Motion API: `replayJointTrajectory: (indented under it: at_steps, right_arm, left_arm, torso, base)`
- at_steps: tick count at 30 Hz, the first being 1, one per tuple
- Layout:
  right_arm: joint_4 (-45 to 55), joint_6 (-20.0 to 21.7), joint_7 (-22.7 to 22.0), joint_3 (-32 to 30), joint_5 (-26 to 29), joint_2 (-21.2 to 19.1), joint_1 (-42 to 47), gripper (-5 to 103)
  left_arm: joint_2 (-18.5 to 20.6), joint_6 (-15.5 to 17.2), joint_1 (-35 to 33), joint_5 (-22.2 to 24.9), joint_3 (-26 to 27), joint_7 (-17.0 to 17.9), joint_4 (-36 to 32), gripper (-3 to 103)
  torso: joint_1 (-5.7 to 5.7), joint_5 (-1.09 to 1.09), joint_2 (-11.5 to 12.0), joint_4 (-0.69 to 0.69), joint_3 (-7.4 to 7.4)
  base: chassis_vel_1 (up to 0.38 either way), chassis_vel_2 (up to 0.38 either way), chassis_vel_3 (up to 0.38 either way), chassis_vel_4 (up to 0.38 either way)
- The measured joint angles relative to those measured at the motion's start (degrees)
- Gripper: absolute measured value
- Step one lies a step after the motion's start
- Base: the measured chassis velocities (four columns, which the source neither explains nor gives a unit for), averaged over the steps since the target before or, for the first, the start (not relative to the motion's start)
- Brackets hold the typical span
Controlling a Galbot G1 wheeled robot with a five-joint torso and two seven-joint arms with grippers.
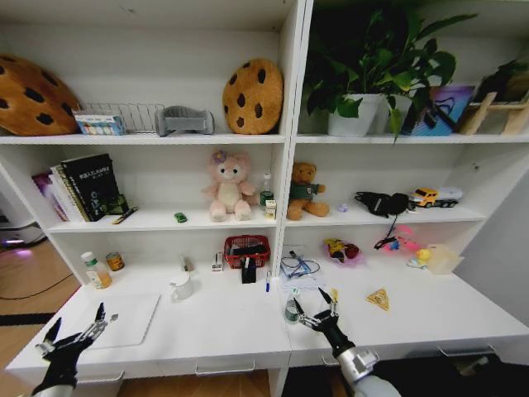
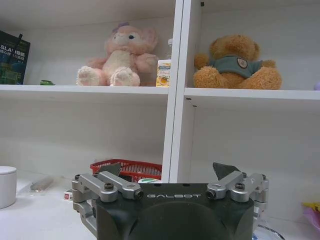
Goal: Organize the objects on the table.
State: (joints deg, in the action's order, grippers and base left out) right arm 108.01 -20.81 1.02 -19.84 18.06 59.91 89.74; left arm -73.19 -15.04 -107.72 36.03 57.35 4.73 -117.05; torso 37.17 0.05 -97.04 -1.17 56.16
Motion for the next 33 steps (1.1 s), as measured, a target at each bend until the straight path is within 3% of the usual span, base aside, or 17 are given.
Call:
replayJointTrajectory:
  at_steps: [23, 33]
  right_arm:
    - [-6.65, 0.64, -0.20, 6.06, 0.92, -1.41, -8.31, 101]
    - [-8.03, 0.84, 0.14, 7.27, 0.58, -1.97, -9.50, 75]
  left_arm:
    - [-0.23, 0.95, 0.83, -1.65, -0.62, 0.56, -1.01, 100]
    - [-0.29, 1.03, 1.22, -1.84, -0.76, 0.66, -1.01, 100]
  torso:
    - [0.00, 0.00, 0.00, 0.00, 0.00]
    - [0.00, 0.00, 0.00, 0.00, 0.00]
  base:
    - [0.000, 0.000, 0.000, 0.000]
    - [0.000, 0.000, 0.000, 0.000]
